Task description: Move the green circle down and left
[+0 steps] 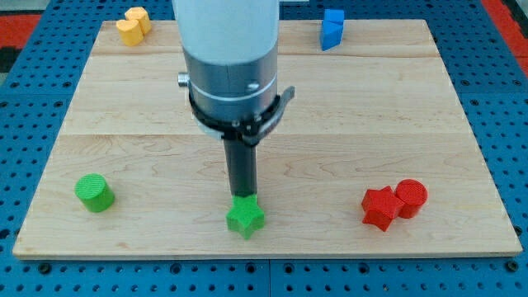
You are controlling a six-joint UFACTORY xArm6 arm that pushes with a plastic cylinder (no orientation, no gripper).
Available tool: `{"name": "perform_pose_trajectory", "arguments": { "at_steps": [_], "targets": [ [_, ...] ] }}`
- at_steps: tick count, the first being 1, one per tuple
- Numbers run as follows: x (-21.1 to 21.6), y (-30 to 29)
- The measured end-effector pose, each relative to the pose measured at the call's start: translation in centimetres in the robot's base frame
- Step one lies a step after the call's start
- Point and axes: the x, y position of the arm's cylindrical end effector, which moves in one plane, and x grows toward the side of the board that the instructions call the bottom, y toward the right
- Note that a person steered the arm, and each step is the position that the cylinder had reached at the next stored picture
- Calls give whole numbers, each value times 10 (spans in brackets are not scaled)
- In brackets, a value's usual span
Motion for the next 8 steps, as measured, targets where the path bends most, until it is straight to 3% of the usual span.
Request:
{"name": "perform_pose_trajectory", "arguments": {
  "at_steps": [1,3,6,8],
  "targets": [
    [5,-1],
    [-42,-33],
    [-44,-207],
    [-38,-166]
  ]
}}
